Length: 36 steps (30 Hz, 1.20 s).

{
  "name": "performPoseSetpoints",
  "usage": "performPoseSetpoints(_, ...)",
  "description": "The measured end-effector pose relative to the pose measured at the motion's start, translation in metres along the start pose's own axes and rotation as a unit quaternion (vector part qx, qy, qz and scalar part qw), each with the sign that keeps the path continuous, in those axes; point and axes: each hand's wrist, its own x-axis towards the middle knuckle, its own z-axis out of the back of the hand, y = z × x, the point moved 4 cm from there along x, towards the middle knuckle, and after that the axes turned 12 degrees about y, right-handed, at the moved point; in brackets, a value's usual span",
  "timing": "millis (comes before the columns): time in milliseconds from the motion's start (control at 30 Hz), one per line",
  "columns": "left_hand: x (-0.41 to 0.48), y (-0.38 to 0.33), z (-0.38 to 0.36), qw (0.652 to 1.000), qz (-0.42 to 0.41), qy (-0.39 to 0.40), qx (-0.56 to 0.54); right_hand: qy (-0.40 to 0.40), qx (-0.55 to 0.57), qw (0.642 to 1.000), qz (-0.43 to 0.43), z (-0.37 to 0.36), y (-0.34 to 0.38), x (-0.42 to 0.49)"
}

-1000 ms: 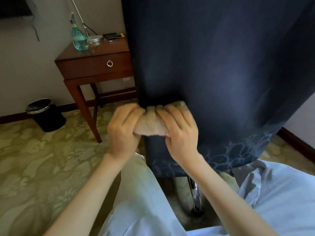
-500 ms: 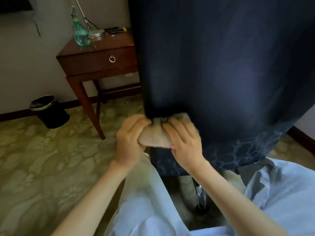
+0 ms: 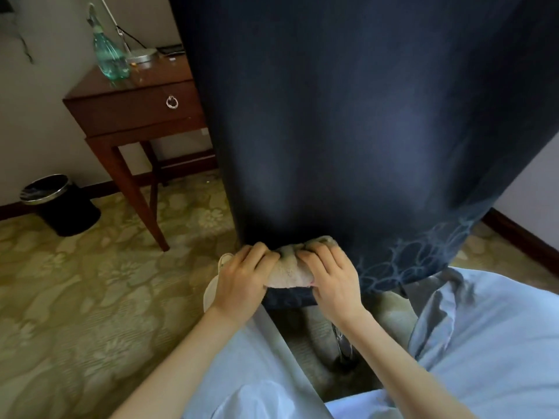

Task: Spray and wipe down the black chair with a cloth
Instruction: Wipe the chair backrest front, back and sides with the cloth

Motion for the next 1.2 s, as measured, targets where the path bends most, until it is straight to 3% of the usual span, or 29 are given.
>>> performPoseSetpoints(133,0.061,-0.037,0.060,0.995,-0.038,-0.090,0.001,-0.109,-0.041,0.993,0.022,0.094,-0.018,0.040)
performPoseSetpoints(267,0.114,-0.063,0.121,0.981,-0.048,-0.186,0.027,-0.167,-0.067,0.983,0.023,0.175,-0.028,0.082)
performPoseSetpoints(433,0.129,-0.072,0.132,0.974,-0.045,-0.218,0.039,-0.193,-0.073,0.978,0.034,0.193,-0.032,0.093)
performPoseSetpoints(633,0.081,-0.061,0.048,0.983,-0.071,-0.165,0.042,-0.161,-0.047,0.986,0.015,0.100,-0.051,0.034)
performPoseSetpoints(933,-0.013,-0.044,-0.104,0.999,0.032,0.033,-0.006,0.049,-0.078,0.996,0.020,-0.043,-0.068,-0.068)
performPoseSetpoints(1100,-0.018,-0.043,-0.116,0.995,0.053,0.086,0.010,0.090,-0.073,0.993,0.027,-0.055,-0.068,-0.074)
performPoseSetpoints(1200,-0.005,-0.042,-0.093,0.998,0.045,0.049,0.003,0.066,-0.042,0.997,-0.020,-0.043,-0.066,-0.066)
